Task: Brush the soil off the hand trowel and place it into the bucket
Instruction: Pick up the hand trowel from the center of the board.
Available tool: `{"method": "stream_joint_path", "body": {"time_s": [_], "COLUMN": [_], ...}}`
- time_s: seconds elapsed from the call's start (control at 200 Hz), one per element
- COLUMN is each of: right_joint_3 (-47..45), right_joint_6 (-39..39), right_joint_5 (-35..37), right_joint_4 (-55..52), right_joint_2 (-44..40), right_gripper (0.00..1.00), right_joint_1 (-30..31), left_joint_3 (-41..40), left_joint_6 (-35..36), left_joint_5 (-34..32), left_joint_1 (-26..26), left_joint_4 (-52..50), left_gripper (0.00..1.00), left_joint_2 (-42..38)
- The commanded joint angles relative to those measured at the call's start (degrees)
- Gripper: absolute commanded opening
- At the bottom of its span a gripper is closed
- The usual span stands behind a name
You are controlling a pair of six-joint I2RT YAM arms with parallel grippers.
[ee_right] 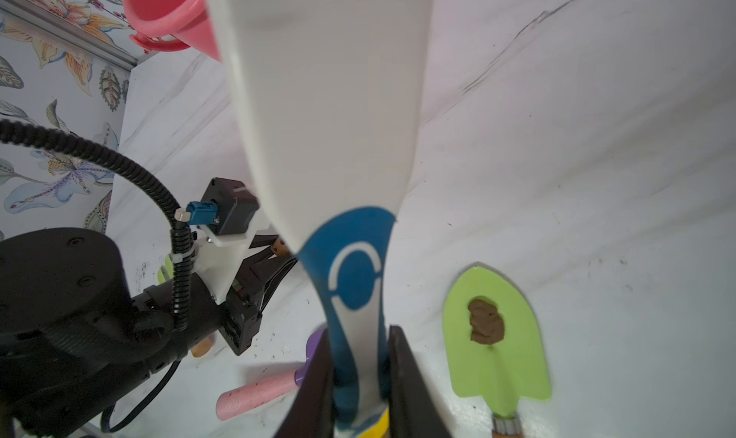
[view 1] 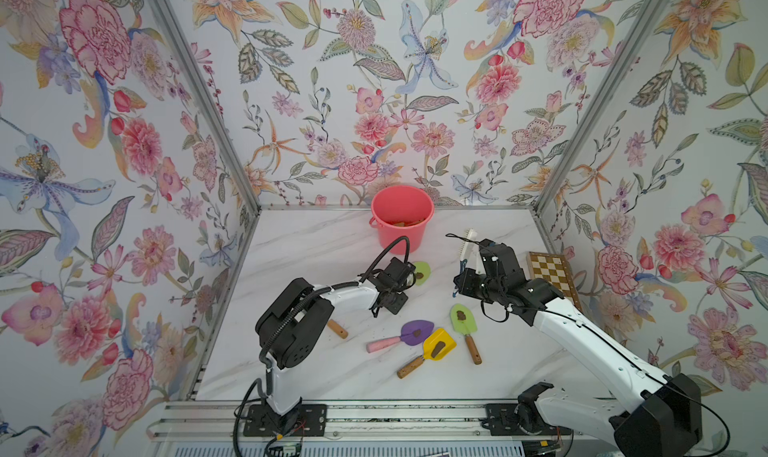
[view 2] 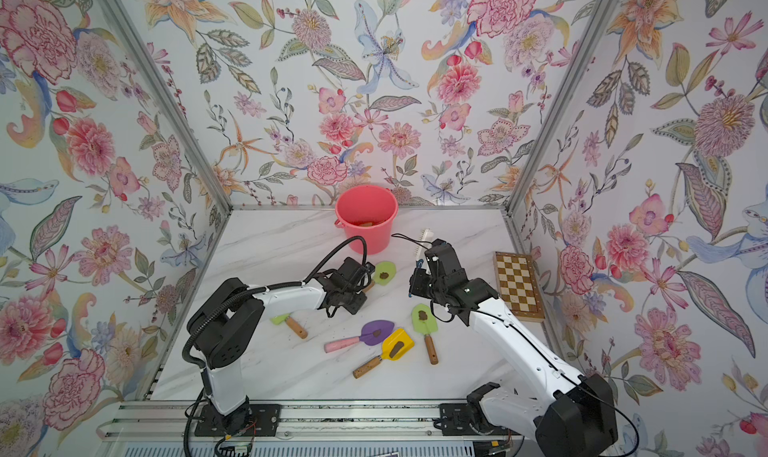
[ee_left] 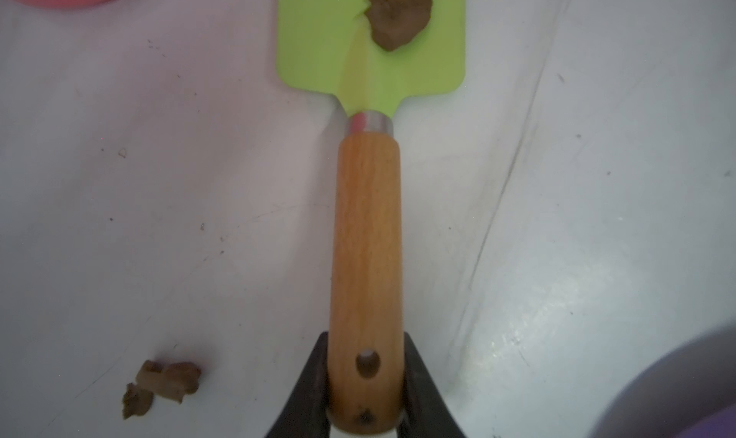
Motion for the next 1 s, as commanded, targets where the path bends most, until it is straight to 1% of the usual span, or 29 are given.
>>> {"method": "stream_joint_path", "body": {"time_s": [0.0, 0.14, 0.225, 0.285, 0.505, 0.526, 0.546, 0.566, 0.606, 0.656, 0.751, 0.831, 0.996], "right_joint_3": [1.3, 0.8, 0.5, 0.6, 1.3, 1.4, 1.5, 1.8, 2.5, 3.7, 7.1, 9.4, 13.5], "right_joint_6": [-0.3, -0.3, -0.8, -2.0, -8.0, -8.5, -8.9, -9.4, -10.3, -11.3, -14.0, -15.9, -18.4], "right_joint_5": [-0.7, -1.3, -2.9, -5.4, -14.8, -15.6, -16.4, -17.1, -18.4, -20.0, -21.8, -22.9, -22.9], "right_joint_4": [2.5, 2.6, 2.3, 1.0, -5.2, -5.7, -5.9, -6.2, -6.6, -7.6, -11.0, -13.1, -15.7], "right_joint_2": [0.4, 0.9, 1.3, 2.2, 7.5, 8.0, 8.7, 9.2, 10.5, 12.0, 15.3, 17.7, 21.3], "right_gripper": [0.03, 0.03, 0.03, 0.03, 0.02, 0.02, 0.02, 0.02, 0.02, 0.03, 0.02, 0.02, 0.01], "right_joint_1": [0.4, 0.5, 0.5, 0.4, 2.1, 3.9, 4.5, 5.2, 6.4, 8.1, 10.8, 12.1, 13.0], "left_joint_3": [0.0, -0.7, -1.2, -1.4, -2.1, -2.1, -2.1, -2.1, -2.4, -2.8, -4.6, -5.3, -6.3], "left_joint_6": [0.2, 0.5, 0.6, 0.7, 1.0, 1.1, 1.2, 1.3, 1.6, 2.2, 3.2, 3.9, 4.8], "left_joint_5": [0.8, 0.4, 0.3, 0.2, -1.2, -1.3, -1.4, -1.5, -1.8, -2.4, -5.1, -6.1, -10.2], "left_joint_1": [0.8, 0.9, 0.8, 0.8, 0.8, 0.8, 0.7, 0.7, 0.7, 0.7, 0.6, 0.5, -0.7], "left_joint_4": [-1.3, -2.9, -4.6, -6.1, -13.4, -14.5, -15.5, -16.6, -18.6, -21.2, -24.7, -26.7, -29.5], "left_gripper": [0.12, 0.08, 0.06, 0.04, 0.02, 0.02, 0.02, 0.02, 0.02, 0.0, 0.0, 0.0, 0.0], "left_joint_2": [-3.4, -5.4, -7.0, -8.5, -16.6, -17.5, -17.7, -20.0, -21.7, -23.7, -27.1, -29.6, -32.4]}}
